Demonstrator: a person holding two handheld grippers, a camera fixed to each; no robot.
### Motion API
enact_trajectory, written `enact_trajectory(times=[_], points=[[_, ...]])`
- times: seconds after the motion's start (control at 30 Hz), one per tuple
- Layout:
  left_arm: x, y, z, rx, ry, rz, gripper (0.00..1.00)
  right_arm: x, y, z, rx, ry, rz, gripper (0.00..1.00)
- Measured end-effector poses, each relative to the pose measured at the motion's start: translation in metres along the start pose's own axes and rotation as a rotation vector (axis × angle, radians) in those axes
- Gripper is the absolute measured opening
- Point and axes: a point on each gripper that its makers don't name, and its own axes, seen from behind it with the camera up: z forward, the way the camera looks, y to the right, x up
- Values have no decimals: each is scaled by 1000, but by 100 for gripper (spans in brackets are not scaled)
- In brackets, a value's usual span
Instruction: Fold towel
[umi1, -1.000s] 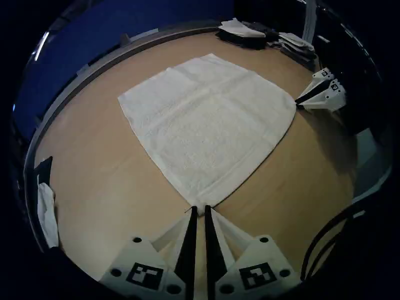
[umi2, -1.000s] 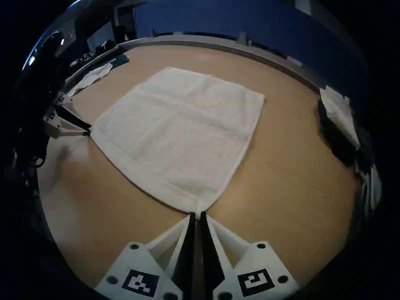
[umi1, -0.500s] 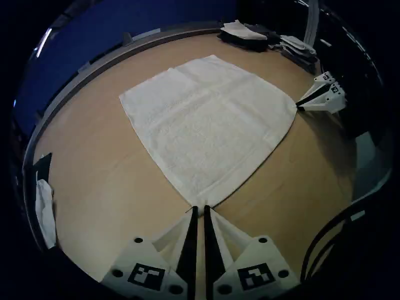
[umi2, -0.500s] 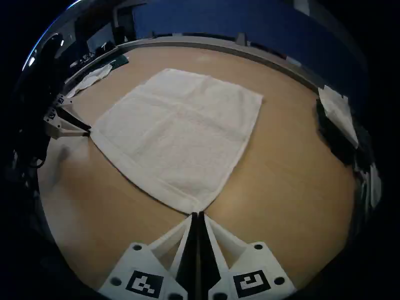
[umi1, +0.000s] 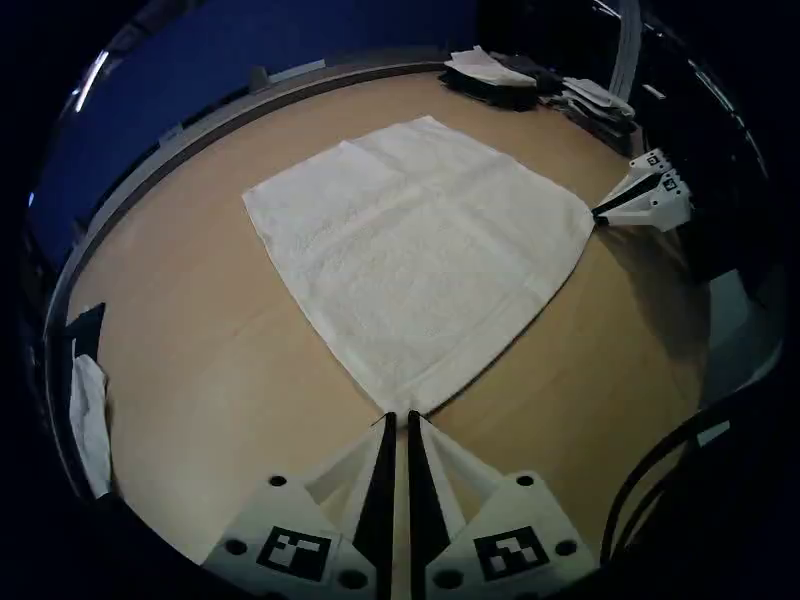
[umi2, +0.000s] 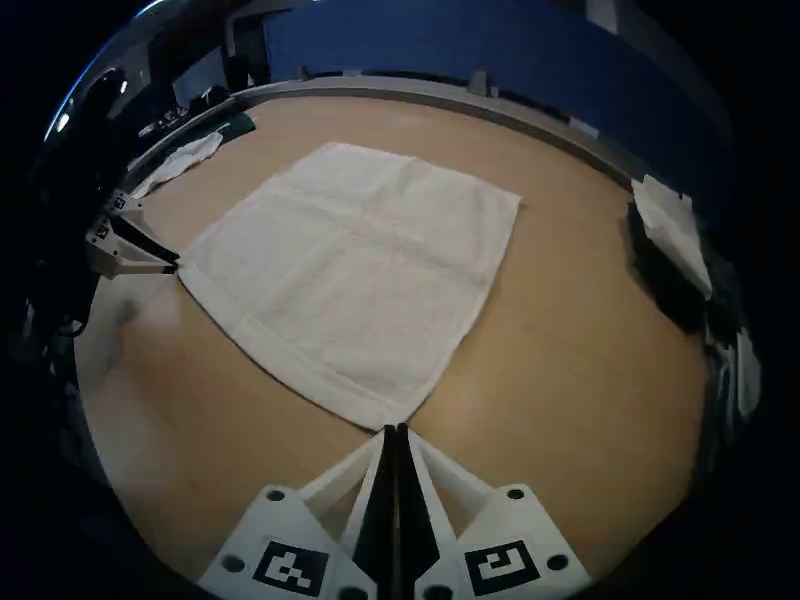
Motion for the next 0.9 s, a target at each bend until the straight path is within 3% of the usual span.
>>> enact_trajectory(times=[0.5,0.9], points=[[1,0,-4,3,9,-18,8,4,-1,-7,4,12,4,1],[7,5,-17,4,26,-36,8,8,-4,-19,10,32,11,1]])
